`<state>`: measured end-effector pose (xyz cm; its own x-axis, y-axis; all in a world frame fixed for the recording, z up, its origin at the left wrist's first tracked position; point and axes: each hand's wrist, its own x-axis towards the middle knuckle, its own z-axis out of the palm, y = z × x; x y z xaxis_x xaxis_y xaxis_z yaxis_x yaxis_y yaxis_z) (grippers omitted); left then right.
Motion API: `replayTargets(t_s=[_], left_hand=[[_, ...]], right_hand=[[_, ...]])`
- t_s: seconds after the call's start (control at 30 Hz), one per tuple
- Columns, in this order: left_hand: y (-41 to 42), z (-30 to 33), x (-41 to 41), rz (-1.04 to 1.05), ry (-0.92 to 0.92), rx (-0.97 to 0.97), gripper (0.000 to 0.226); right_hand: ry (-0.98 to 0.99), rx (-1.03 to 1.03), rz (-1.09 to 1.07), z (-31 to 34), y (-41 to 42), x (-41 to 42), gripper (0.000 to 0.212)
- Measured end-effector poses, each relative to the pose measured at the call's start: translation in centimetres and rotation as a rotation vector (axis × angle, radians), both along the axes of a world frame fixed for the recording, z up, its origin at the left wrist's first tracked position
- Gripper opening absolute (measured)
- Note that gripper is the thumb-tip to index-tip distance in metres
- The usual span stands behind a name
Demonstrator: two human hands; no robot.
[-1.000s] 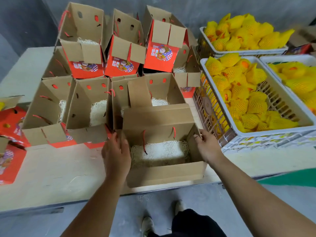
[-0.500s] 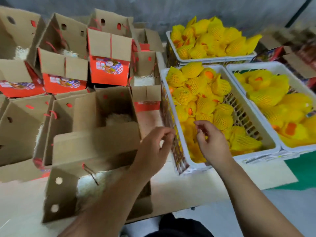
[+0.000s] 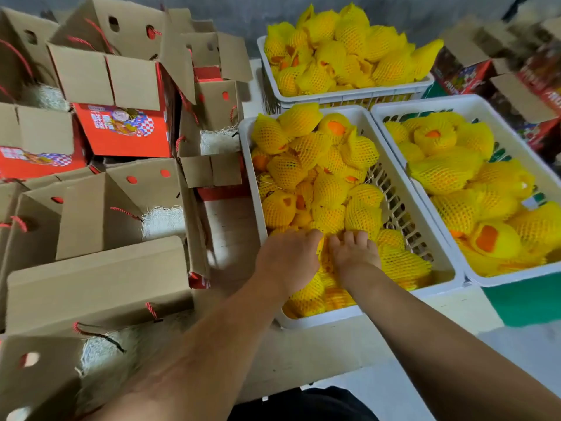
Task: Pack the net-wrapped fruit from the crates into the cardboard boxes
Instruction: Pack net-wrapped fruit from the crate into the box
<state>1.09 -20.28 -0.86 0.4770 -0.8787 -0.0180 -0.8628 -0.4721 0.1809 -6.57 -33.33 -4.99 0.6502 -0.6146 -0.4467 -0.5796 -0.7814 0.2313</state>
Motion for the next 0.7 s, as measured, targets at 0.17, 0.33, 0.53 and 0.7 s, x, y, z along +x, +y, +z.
replayTargets(t_s=[0.17,0.33,0.53,0.7], left_hand=[[-0.1,-0.6,0.2,0.007,0.006,-0.085,0.041],[0.1,-1.3,0.5,-0.003,0.055,-0.137,0.084],[0.0,-1.0,0.4,0.045,0.058,-0.169,0.088],[0.6,-0.5,0.3,0.085,0.073,-0.299,0.069]], right_hand=[[-0.232,-0.004,-0.095,1.1,-0.3,-0.8,0.051],[-0.998,0.750,-0.343,2.9,-0.1,-1.6,0.070],[-0.985,1.405,-0.754,4.7,-0.6,-1.2,0.048],[-1.218,1.145,-0.972,3.9,-2.7,1.2,0.033]])
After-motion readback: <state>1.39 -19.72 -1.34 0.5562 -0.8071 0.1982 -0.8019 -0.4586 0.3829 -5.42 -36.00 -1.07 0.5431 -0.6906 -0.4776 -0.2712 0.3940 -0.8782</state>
